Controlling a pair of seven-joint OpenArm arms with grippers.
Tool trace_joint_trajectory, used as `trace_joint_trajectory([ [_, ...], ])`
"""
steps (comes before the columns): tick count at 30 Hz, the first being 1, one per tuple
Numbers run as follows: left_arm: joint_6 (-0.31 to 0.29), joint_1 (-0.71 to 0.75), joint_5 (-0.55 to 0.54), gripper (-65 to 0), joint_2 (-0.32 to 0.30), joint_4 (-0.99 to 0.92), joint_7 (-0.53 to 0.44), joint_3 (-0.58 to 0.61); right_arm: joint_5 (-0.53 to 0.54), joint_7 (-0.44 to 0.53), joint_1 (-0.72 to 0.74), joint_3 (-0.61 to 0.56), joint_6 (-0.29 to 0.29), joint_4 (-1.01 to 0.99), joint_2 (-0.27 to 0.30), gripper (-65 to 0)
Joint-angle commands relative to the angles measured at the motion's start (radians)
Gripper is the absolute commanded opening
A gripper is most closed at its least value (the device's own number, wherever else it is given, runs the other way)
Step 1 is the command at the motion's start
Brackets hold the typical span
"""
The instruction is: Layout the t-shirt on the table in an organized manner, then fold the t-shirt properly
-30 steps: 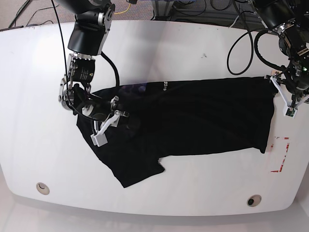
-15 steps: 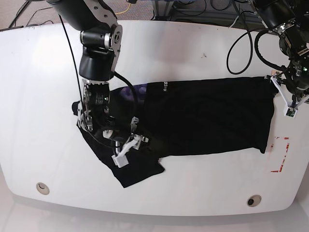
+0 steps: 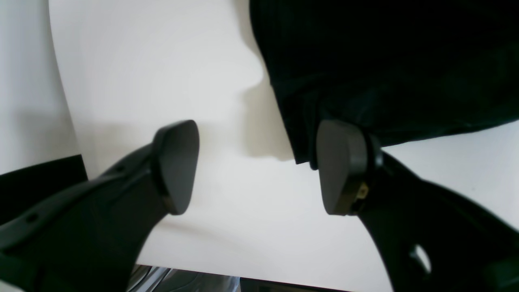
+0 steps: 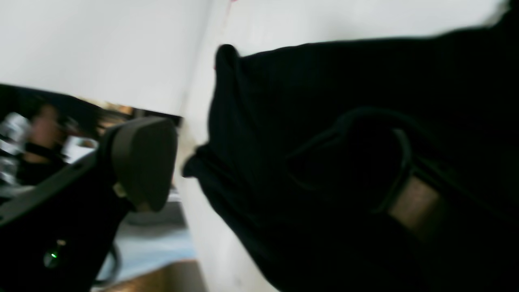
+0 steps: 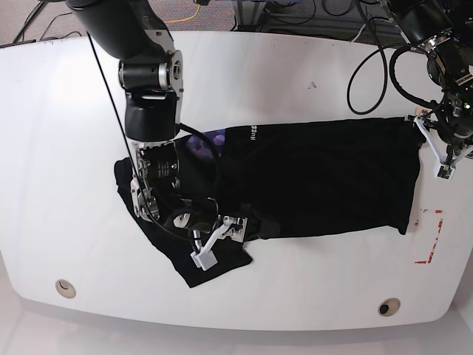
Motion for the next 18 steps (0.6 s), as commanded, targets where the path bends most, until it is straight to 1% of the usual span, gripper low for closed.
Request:
trace_joint_trajectory([
  [1, -0.001, -0.014, -0.004, -22.2, -0.018, 0.014, -0.014, -0.004, 0.027, 0.019, 0.060, -0.056, 0.007, 0.019, 0.038, 0.0],
  [4, -0.001, -0.014, -0.004, -22.2, -0.018, 0.014, -0.014, -0.004, 0.025, 0.019, 0.074, -0.113, 0.007, 0.029, 0.063, 0.0],
  [9, -0.001, -0.014, -0.004, -22.2, -0.018, 0.013, -0.014, -0.004, 0.025, 0.019, 0.093, -0.226, 0.007, 0.081, 0.123, 0.0],
  [14, -0.001, -0.014, -0.004, -22.2, -0.018, 0.013, -0.014, -0.004, 0.025, 0.019, 0.102, -0.289, 0.004, 0.143, 0.166, 0.0],
  [16, -0.001, -0.014, -0.004, -22.2, -0.018, 0.013, -0.014, -0.004, 0.024, 0.019, 0.105, -0.318, -0.011, 0.164, 0.186, 0.0],
  [18, -0.001, -0.014, -0.004, -22.2, -0.018, 0.013, -0.014, -0.004, 0.019, 0.019, 0.128, -0.358, -0.042, 0.181, 0.206, 0.0],
])
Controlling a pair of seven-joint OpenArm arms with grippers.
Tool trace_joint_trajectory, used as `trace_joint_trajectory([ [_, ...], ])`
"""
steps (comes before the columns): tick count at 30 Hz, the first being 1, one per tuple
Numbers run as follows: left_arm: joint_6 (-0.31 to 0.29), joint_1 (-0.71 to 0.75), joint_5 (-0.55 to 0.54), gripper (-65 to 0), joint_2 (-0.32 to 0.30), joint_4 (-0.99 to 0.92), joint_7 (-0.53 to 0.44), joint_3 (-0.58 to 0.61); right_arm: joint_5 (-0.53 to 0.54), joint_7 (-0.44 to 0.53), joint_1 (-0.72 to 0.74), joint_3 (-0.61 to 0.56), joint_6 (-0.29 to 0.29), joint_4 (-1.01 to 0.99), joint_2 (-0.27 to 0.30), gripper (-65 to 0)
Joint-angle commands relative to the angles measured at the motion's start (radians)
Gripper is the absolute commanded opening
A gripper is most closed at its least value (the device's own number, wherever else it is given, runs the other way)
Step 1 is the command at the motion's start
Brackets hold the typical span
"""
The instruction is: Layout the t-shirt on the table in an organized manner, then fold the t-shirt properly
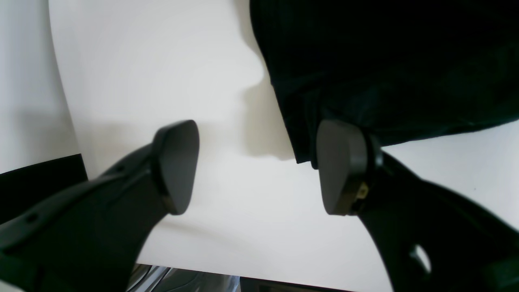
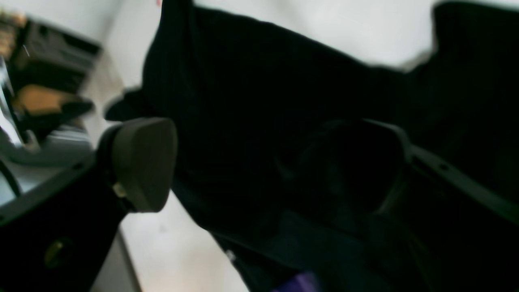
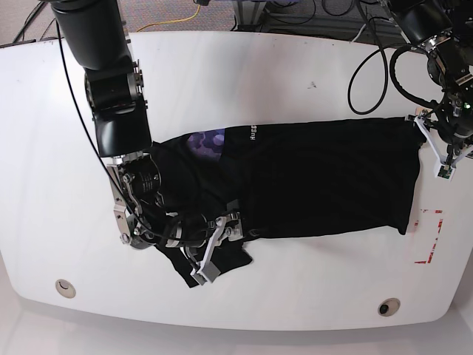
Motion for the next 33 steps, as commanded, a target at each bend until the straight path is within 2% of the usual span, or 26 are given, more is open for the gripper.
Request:
trace_joint_trajectory([
  [1, -0.001, -0.014, -0.004, -22.2, -0.018, 0.013, -0.014, -0.004, 0.011, 0.021, 0.067, -0.052, -0.030, 0.039, 0.031, 0.0],
  [4, -0.001, -0.014, -0.003, -22.2, -0.018, 0.013, -0.014, -0.004, -0.003, 0.021, 0.104, -0.125, -0.043, 0.046, 0.049, 0.0],
  [8, -0.001, -0.014, -0.003, -22.2, -0.018, 0.013, -0.014, -0.002, -0.003, 0.021, 0.122, -0.141, -0.042, 0.068, 0.074, 0.0],
  [16, -0.001, -0.014, -0.003, -22.2, -0.018, 0.013, -0.014, -0.002, -0.024, 0.043, 0.026, -0.144, -0.050, 0.177, 0.160, 0.0],
  [22, -0.001, -0.014, -0.003, -22.2, -0.018, 0.013, -0.014, -0.002, -0.177, 0.126, -0.091, -0.147, -0.050, 0.275, 0.209, 0.0],
  [27, -0.001, 0.003, -0.003, -22.2, -0.018, 0.013, -0.014, -0.002, -0.317, 0.173, -0.155, -0.144, -0.042, 0.286, 0.204, 0.0],
  [33, -0.001, 0.007, -0.003, -22.2, -0.016, 0.013, -0.014, -0.002, -0.438, 0.247, -0.189, -0.142, -0.042, 0.284, 0.164, 0.0],
])
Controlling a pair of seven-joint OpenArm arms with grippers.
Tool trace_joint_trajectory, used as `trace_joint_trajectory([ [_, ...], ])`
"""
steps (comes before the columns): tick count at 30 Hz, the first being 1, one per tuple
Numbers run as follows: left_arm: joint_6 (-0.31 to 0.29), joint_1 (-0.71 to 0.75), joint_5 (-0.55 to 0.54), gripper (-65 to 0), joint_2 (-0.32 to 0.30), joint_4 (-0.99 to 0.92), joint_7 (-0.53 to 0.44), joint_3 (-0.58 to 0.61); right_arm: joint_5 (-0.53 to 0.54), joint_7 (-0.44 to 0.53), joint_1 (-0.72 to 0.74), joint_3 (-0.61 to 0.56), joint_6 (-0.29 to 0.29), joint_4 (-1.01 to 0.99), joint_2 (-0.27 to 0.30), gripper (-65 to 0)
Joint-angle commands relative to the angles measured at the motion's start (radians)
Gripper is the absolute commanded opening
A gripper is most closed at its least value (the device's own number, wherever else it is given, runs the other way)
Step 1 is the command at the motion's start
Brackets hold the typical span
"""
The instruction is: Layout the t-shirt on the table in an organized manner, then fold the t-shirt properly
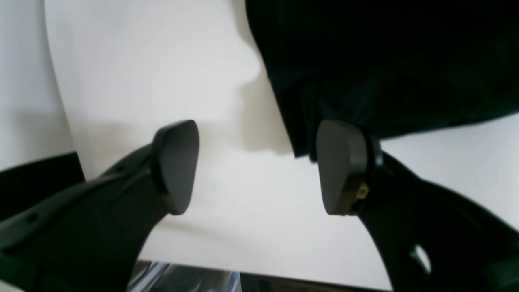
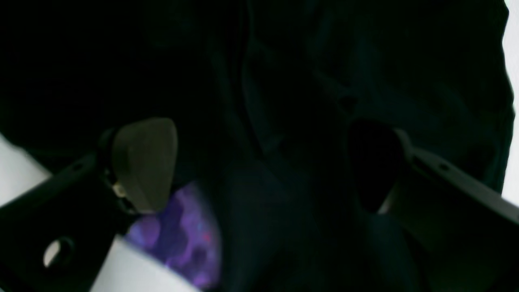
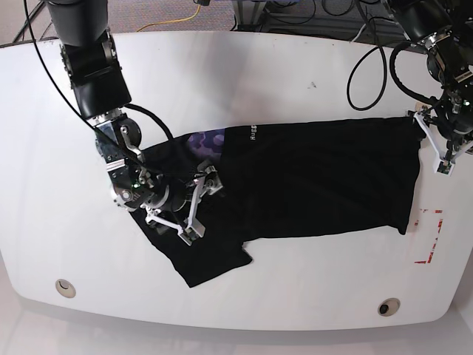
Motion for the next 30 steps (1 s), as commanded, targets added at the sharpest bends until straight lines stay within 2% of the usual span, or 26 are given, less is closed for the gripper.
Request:
trace_joint_trajectory([
  [1, -0.001, -0.012, -0.004, -22.2, -0.014, 0.014, -0.015, -0.003, -0.036, 0.049, 0.019, 0.009, 0.004, 0.020, -0.005, 0.0],
  [10, -0.001, 0.005, -0.005, -22.2, -0.014, 0.014, -0.015, -0.003, -0.161, 0.113, 0.019, 0.009, 0.004, 0.015, -0.071, -0.5],
  [15, -0.001, 0.007, -0.005, -22.2, -0.014, 0.014, -0.015, -0.003, -0.213, 0.129, 0.031, 0.013, 0.004, -0.029, -0.109, -9.8],
  [19, -0.001, 0.007, -0.005, -22.2, -0.014, 0.014, -0.015, -0.003, -0.228, 0.156, 0.046, 0.066, 0.006, -0.098, -0.138, -11.9],
  [24, -0.001, 0.007, -0.005, -22.2, -0.014, 0.016, -0.015, -0.003, -0.228, 0.227, 0.051, 0.095, 0.006, -0.159, -0.146, -12.4],
  [30, -0.001, 0.007, -0.005, -22.2, -0.014, 0.016, -0.015, -0.003, -0.228, 0.250, 0.069, 0.096, 0.006, -0.229, -0.146, -12.5],
])
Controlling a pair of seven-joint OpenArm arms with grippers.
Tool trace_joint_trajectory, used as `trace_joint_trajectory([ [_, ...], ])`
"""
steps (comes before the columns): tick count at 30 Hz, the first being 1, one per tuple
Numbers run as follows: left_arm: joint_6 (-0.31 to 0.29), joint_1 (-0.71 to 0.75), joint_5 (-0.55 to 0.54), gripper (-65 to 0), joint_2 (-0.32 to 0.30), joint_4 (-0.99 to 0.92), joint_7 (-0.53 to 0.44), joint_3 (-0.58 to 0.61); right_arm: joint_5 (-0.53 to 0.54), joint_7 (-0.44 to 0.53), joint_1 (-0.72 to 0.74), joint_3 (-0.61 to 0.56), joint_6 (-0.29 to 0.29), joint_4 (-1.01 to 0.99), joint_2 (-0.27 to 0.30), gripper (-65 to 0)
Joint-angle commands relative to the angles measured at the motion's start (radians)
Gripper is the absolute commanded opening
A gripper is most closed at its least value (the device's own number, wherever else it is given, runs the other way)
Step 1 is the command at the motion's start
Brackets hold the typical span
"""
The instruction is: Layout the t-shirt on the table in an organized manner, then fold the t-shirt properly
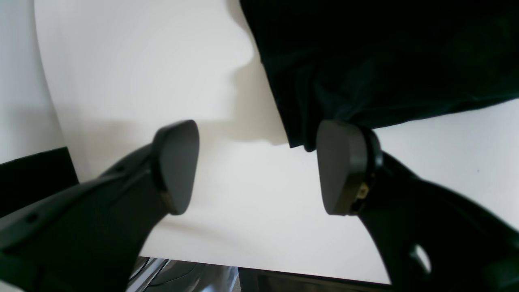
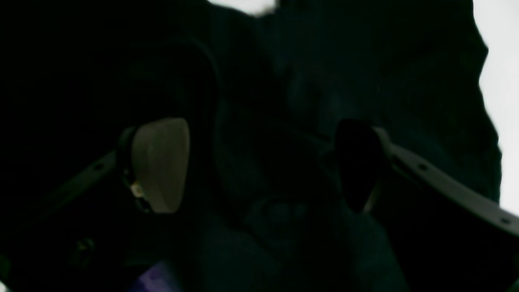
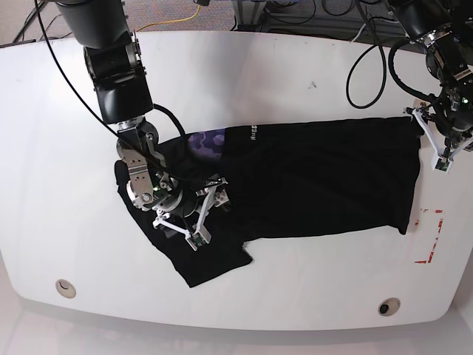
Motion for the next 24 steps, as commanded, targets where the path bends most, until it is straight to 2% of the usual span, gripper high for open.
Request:
trace_joint_trajectory([
  [1, -0.001, -0.011, -0.001, -22.2, -0.017, 0.016, -0.014, -0.003, 0.010, 0.034, 0.044, 0.004, 0.002, -0.014, -0.002, -12.5],
  [12, -0.001, -0.011, -0.001, -22.2, -0.017, 0.016, -0.014, -0.003, 0.016, 0.057, 0.036, 0.004, 0.002, -0.031, -0.002, -13.3],
  [24, -0.001, -0.011, -0.001, -22.2, -0.017, 0.016, -0.014, -0.003, 0.016, 0.057, 0.024, 0.003, 0.002, -0.028, -0.005, -31.2],
])
